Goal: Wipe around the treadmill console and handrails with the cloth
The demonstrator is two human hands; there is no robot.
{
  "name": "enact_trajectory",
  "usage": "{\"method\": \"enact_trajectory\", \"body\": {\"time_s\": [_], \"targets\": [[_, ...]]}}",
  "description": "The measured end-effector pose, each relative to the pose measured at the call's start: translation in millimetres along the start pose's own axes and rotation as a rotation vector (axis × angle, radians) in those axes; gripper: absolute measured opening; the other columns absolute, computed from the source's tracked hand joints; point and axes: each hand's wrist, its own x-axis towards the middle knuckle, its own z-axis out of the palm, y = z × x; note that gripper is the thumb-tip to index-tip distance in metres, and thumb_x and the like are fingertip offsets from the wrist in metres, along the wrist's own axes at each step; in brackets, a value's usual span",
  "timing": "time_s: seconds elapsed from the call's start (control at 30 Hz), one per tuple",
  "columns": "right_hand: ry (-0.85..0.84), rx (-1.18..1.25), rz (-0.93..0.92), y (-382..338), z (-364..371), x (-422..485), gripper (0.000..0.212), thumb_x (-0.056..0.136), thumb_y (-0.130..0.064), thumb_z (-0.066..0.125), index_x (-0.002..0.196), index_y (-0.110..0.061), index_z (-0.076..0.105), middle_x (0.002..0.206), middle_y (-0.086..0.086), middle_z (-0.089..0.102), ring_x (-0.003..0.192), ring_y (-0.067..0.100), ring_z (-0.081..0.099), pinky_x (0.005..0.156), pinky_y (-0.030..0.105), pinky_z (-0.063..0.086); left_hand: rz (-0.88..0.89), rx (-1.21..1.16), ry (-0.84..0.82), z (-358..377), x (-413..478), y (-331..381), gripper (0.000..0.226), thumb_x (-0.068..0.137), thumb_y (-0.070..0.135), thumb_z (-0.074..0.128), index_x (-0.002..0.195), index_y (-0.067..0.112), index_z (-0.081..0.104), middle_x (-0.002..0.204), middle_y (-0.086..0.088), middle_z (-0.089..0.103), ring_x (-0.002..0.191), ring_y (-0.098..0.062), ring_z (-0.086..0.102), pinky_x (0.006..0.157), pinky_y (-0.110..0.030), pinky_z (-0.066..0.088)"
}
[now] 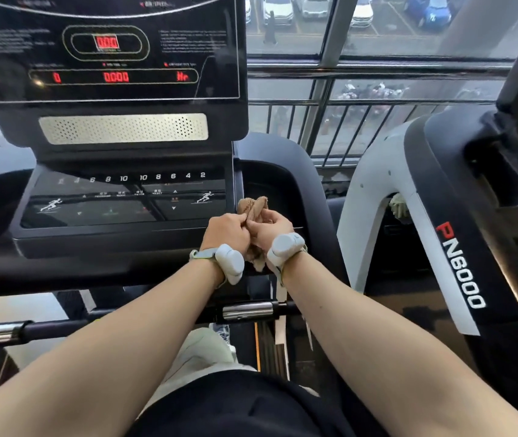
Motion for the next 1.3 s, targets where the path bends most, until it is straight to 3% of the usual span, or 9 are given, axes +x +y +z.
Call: {"method": "enact_trajectory", "body": {"time_s": [0.17, 0.27, 0.33, 0.43, 0.63, 0.8, 0.97, 1.1, 1.3], "targets": [[-0.03, -0.052, 0.079, -8, 9, 24, 0.021, 0.091, -0.009, 0.069, 0.097, -0.026, 0.081, 0.103, 0.005, 0.081, 0.098, 0.026, 0.077, 0.093, 0.047, 0.061, -0.062, 0.054, -0.112, -18, 27, 8, 0.022, 0.085, 0.016, 0.057, 0.074, 0.017, 0.076, 0.077, -0.001, 0.07, 0.077, -0.022, 0.067, 0.063, -0.026, 0.05], [-0.05, -0.08, 0.073, -20, 11, 43, 0.028, 0.095, -0.009, 0.066, 0.117, -0.02, 0.078, 0.102, 0.004, 0.081, 0.097, 0.025, 0.077, 0.092, 0.046, 0.062, -0.106, 0.078, -0.145, -27, 50, 16, 0.02, 0.084, 0.014, 0.06, 0.069, 0.013, 0.073, 0.071, -0.002, 0.069, 0.069, -0.022, 0.064, 0.051, -0.021, 0.04], [-0.077, -0.073, 0.061, -30, 13, 46, 0.03, 0.097, -0.005, 0.062, 0.119, -0.019, 0.076, 0.103, 0.004, 0.079, 0.102, 0.026, 0.076, 0.094, 0.045, 0.061, -0.124, 0.093, -0.164, -32, 62, 24, 0.016, 0.083, 0.012, 0.062, 0.078, 0.01, 0.076, 0.078, -0.005, 0.073, 0.075, -0.025, 0.067, 0.054, -0.023, 0.046], [-0.121, -0.048, 0.062, -47, 18, 60, 0.031, 0.1, 0.0, 0.056, 0.119, -0.018, 0.074, 0.091, 0.003, 0.075, 0.102, 0.031, 0.074, 0.094, 0.052, 0.06, -0.16, 0.134, -0.188, -38, 87, 31, 0.024, 0.086, 0.013, 0.064, 0.104, 0.01, 0.079, 0.104, -0.007, 0.077, 0.097, -0.025, 0.071, 0.079, -0.031, 0.059], [-0.154, 0.04, 0.111, -66, 31, 101, 0.042, 0.103, 0.004, 0.048, 0.141, -0.01, 0.06, 0.108, 0.01, 0.075, 0.101, 0.032, 0.074, 0.095, 0.05, 0.059, -0.211, 0.159, -0.184, -44, 133, 40, 0.026, 0.09, 0.014, 0.064, 0.114, 0.011, 0.076, 0.113, -0.006, 0.075, 0.106, -0.024, 0.069, 0.093, -0.033, 0.056], [-0.145, 0.055, 0.106, -81, 38, 129, 0.044, 0.103, 0.006, 0.047, 0.139, -0.012, 0.062, 0.104, 0.005, 0.076, 0.1, 0.03, 0.073, 0.101, 0.048, 0.056, -0.165, 0.182, -0.179, -46, 159, 44, 0.016, 0.088, 0.016, 0.064, 0.096, 0.012, 0.077, 0.096, -0.005, 0.075, 0.093, -0.024, 0.07, 0.07, -0.028, 0.047], [-0.118, 0.009, 0.127, -84, 42, 148, 0.049, 0.093, 0.001, 0.06, 0.139, -0.015, 0.063, 0.112, 0.01, 0.078, 0.103, 0.035, 0.075, 0.095, 0.051, 0.06, -0.144, 0.163, -0.174, -52, 177, 47, 0.012, 0.085, 0.007, 0.062, 0.089, 0.011, 0.073, 0.077, 0.0, 0.069, 0.083, -0.025, 0.068, 0.07, -0.033, 0.054], [-0.127, 0.011, 0.122, -84, 34, 155, 0.046, 0.09, 0.002, 0.063, 0.133, -0.014, 0.069, 0.113, 0.012, 0.078, 0.104, 0.033, 0.076, 0.094, 0.05, 0.06, -0.117, 0.149, -0.149, -48, 183, 45, 0.011, 0.084, 0.007, 0.061, 0.085, 0.013, 0.07, 0.08, -0.006, 0.072, 0.08, -0.026, 0.069, 0.075, -0.041, 0.059], [-0.129, -0.083, 0.094, -85, 27, 162, 0.049, 0.088, 0.006, 0.062, 0.132, -0.013, 0.069, 0.114, 0.01, 0.078, 0.105, 0.029, 0.075, 0.097, 0.047, 0.06, -0.128, 0.136, -0.127, -35, 184, 38, 0.014, 0.085, 0.016, 0.065, 0.083, 0.021, 0.078, 0.086, 0.0, 0.073, 0.084, -0.021, 0.068, 0.068, -0.028, 0.05]]}}
